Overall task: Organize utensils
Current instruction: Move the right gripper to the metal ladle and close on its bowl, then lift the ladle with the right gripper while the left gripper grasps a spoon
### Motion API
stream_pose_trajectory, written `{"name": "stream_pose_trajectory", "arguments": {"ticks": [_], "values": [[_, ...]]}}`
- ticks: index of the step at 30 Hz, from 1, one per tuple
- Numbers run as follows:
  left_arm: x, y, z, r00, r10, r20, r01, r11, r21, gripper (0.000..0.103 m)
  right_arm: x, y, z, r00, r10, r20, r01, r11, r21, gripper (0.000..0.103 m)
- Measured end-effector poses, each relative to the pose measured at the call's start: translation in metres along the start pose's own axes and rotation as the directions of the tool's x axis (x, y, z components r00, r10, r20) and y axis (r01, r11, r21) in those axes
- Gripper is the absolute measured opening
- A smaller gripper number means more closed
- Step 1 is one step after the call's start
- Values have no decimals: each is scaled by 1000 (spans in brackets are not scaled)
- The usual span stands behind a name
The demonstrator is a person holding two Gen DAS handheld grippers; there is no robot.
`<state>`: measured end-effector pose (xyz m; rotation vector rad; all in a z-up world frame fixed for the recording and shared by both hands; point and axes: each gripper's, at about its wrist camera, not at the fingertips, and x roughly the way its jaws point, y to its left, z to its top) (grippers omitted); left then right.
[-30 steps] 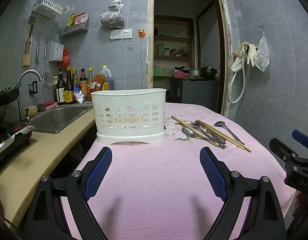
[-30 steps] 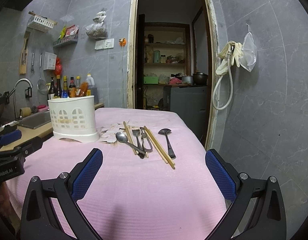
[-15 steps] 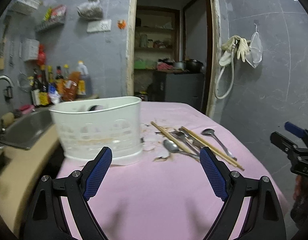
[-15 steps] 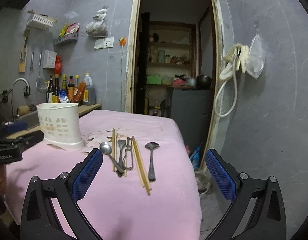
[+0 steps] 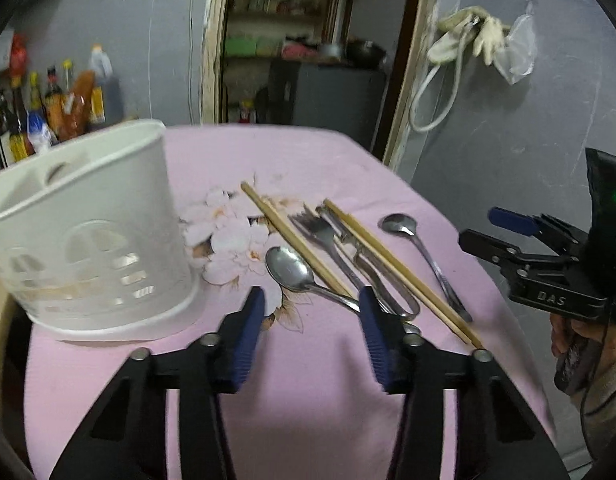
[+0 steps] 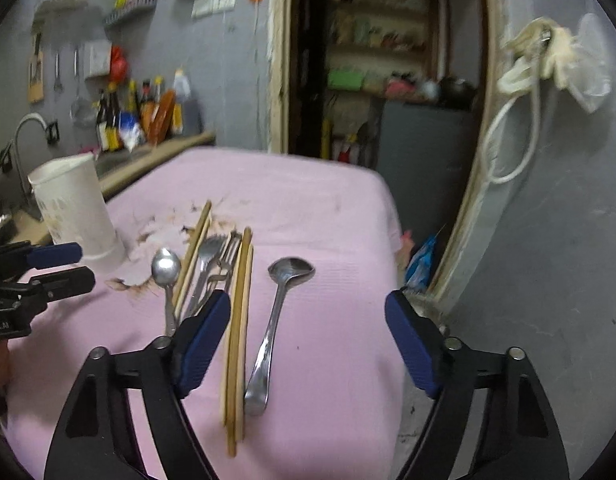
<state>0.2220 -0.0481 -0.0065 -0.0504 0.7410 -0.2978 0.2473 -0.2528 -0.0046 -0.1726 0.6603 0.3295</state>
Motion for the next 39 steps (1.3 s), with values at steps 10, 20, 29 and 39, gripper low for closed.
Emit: {"name": "stream_pose_trajectory", "arguments": {"ticks": [10, 20, 29, 39], "values": [[49, 16, 19, 994, 56, -98, -63, 996, -63, 32, 55, -7, 16, 985, 53, -167, -61, 997, -46, 58], [68, 36, 21, 989, 28, -142, -48, 989, -142, 28, 83, -4, 25, 970, 62, -237, -81, 994, -73, 52], [66, 41, 24, 990, -5, -142, -18, 986, -165, 16, 98, -5, 31, 951, 135, -279, -151, 988, -35, 52], [64, 36, 25, 992, -50, -119, 29, 985, -171, 0, 97, 5, 30, 955, 132, -265, -154, 986, -67, 41]]}}
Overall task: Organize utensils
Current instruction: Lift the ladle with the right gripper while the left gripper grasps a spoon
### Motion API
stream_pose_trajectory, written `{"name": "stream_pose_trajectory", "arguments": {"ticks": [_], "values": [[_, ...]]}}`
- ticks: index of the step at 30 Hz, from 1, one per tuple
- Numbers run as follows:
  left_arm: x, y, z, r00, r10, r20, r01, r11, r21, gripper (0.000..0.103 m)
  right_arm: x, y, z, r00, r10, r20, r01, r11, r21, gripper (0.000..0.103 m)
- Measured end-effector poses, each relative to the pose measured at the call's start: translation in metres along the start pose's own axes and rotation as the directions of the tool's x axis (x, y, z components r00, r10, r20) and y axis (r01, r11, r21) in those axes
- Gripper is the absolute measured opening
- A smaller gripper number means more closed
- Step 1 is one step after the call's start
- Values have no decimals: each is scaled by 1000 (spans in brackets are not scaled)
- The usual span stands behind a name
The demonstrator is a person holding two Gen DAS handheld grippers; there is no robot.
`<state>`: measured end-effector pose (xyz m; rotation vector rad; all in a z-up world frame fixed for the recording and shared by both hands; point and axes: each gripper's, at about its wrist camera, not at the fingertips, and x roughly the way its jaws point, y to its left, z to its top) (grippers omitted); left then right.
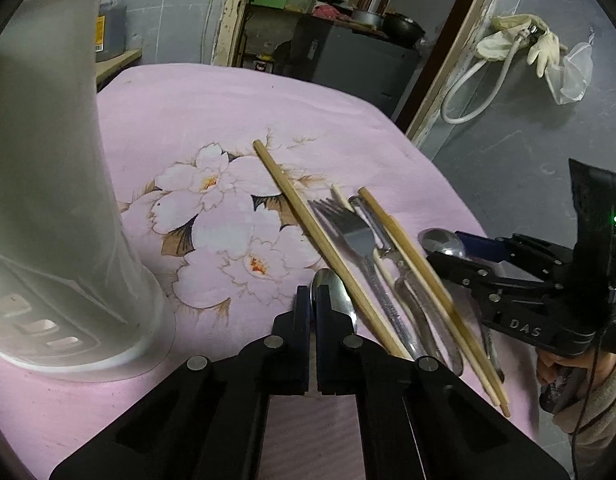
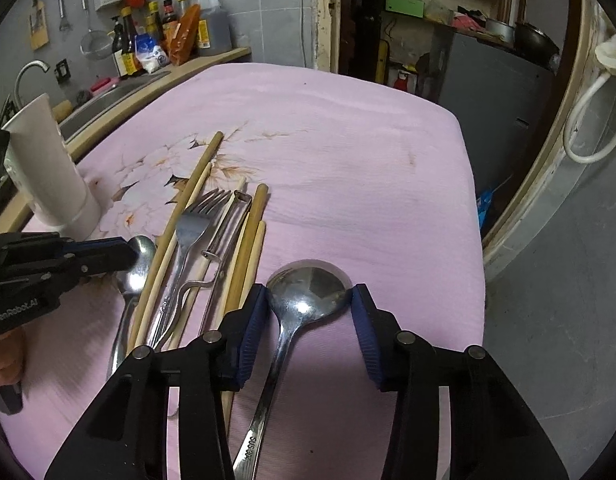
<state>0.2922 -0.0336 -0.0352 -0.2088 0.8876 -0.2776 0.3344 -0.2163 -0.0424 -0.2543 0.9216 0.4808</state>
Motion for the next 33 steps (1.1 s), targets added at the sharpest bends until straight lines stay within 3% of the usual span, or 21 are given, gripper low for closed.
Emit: {"name": "stream_pose_trajectory", "arguments": {"ticks": [4, 9, 14, 17, 22, 26, 29, 33], "values": [[-9, 0, -1, 999, -15, 42, 15, 1000, -4, 0, -4, 8, -4, 999, -29, 22, 30, 999, -28, 41], [-32, -10, -5, 988, -10, 157, 4, 999, 39, 0, -20, 20, -17, 991, -69, 112, 76, 996, -54, 40], [-59, -22, -15, 949, 17, 313, -43, 996, 77, 0, -51, 35, -32, 955, -130, 267, 153, 986, -67, 40], [-72, -24, -22, 920, 35, 391, -69, 995, 74, 0, -70, 45, -43, 911, -165, 379, 206, 976, -71, 40], [-96, -27, -33, 863, 50, 504, -100, 992, 73, 0, -99, 62, -56, 804, -211, 555, 278, 960, -37, 40], [-114, -28, -35, 825, 51, 562, -116, 990, 80, 0, -112, 72, -55, 732, -234, 640, 316, 949, -15, 40], [-124, -28, -32, 816, 49, 575, -113, 991, 77, 0, -124, 78, -47, 682, -240, 691, 336, 942, -4, 40], [-144, -17, -26, 803, 52, 594, -109, 992, 60, 0, -138, 85, -36, 649, -228, 726, 341, 940, -10, 40]]}}
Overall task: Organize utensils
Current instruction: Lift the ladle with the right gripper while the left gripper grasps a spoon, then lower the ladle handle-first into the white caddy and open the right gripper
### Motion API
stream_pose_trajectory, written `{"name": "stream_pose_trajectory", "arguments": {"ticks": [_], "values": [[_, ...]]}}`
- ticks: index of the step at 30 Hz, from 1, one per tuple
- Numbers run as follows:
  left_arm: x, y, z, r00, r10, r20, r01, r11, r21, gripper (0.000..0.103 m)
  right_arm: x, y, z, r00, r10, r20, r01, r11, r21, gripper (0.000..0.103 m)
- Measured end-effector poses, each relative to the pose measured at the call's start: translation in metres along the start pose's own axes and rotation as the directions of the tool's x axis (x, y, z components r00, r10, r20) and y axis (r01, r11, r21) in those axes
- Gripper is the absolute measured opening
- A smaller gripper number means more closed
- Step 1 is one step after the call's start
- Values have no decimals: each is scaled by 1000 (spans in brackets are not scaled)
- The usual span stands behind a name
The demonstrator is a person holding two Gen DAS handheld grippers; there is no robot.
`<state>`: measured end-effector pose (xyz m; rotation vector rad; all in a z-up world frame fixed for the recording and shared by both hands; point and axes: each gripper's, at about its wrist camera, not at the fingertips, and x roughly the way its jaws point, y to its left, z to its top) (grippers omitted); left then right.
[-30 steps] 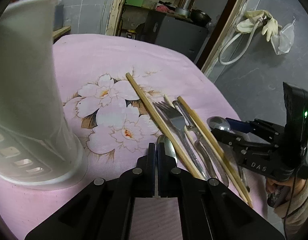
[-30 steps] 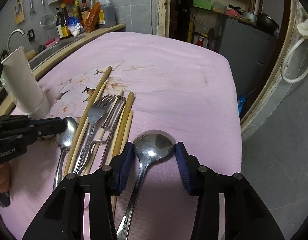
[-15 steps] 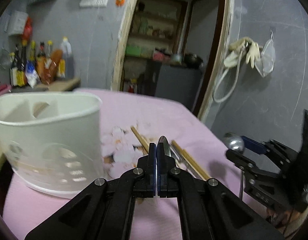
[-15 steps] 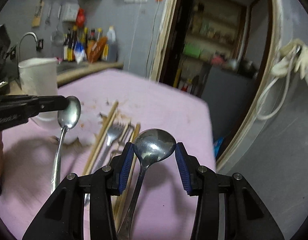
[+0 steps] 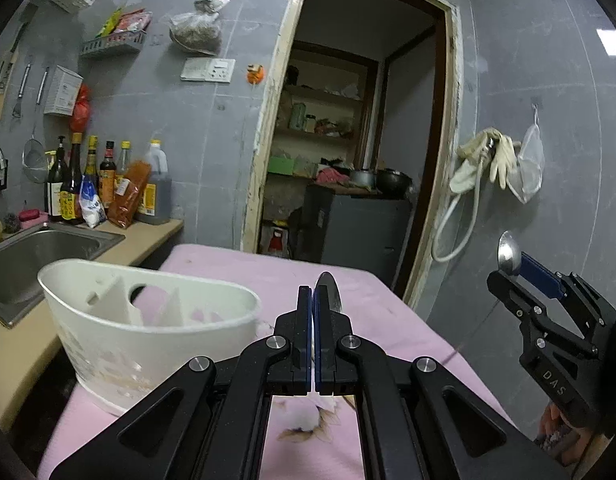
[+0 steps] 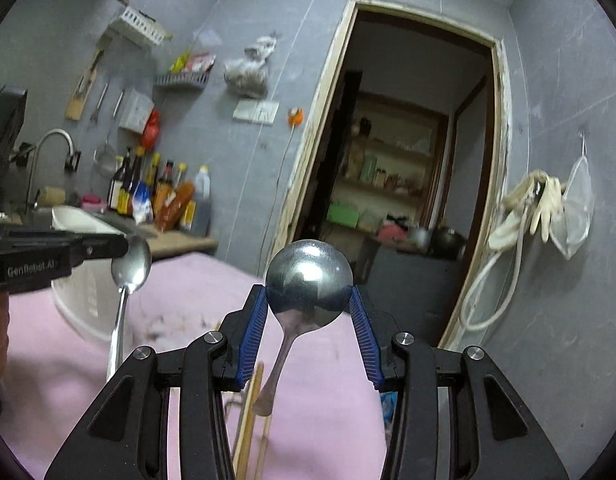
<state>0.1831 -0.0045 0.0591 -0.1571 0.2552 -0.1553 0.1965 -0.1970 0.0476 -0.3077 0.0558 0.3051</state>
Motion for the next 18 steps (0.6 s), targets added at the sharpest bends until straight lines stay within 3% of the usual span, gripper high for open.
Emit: {"name": "stream_pose_trajectory", "arguments": {"ticks": [9, 12, 18], "values": [[-30, 57, 47, 993, 84, 78, -82, 996, -33, 0, 6, 20, 37, 994, 72, 76, -73, 997, 8, 40], [-46, 78, 64, 979, 153, 137, -151, 988, -22, 0, 9, 33, 51, 989, 98, 114, -100, 995, 9, 40], [-65, 118, 81, 930, 290, 225, -298, 955, 2, 0, 20, 63, 82, 969, 165, 182, -171, 985, 18, 40]]}}
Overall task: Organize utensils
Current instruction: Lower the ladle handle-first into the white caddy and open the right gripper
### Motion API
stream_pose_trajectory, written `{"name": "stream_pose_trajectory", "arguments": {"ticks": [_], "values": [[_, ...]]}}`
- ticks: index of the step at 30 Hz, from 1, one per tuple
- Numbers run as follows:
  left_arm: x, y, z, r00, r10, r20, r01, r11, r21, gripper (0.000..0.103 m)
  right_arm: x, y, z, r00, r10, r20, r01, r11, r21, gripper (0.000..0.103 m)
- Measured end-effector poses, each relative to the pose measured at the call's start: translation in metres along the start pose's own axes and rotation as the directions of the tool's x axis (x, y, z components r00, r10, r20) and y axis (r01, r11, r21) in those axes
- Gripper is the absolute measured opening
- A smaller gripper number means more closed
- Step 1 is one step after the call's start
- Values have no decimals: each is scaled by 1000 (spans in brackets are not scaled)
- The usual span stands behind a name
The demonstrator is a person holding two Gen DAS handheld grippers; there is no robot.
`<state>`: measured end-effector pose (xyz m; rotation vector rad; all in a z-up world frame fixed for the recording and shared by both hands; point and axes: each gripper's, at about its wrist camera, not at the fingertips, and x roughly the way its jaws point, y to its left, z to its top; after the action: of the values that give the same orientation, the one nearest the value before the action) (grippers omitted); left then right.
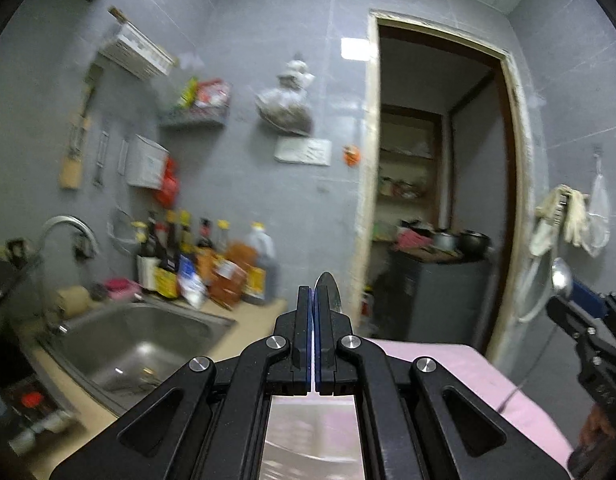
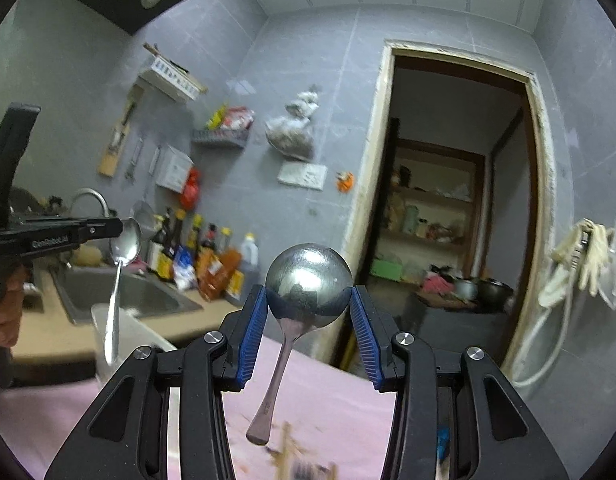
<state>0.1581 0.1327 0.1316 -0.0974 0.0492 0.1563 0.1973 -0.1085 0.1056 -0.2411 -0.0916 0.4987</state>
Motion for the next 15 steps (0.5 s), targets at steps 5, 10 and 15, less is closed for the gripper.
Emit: {"name": "stream_pose_trajectory", "arguments": {"ticks": [5, 10, 15], "values": [[7, 26, 0, 992, 114, 55, -116, 993, 37, 0, 20, 21, 12, 997, 67, 31, -68, 997, 34, 40], [33, 37, -13, 984, 177, 31, -178, 981, 74, 0, 37, 38, 13, 995, 98, 37, -99, 994, 36, 40], [52, 35, -38, 979, 202, -18, -200, 975, 95, 0, 57, 49, -1, 992, 126, -7, -126, 991, 46, 40]]}}
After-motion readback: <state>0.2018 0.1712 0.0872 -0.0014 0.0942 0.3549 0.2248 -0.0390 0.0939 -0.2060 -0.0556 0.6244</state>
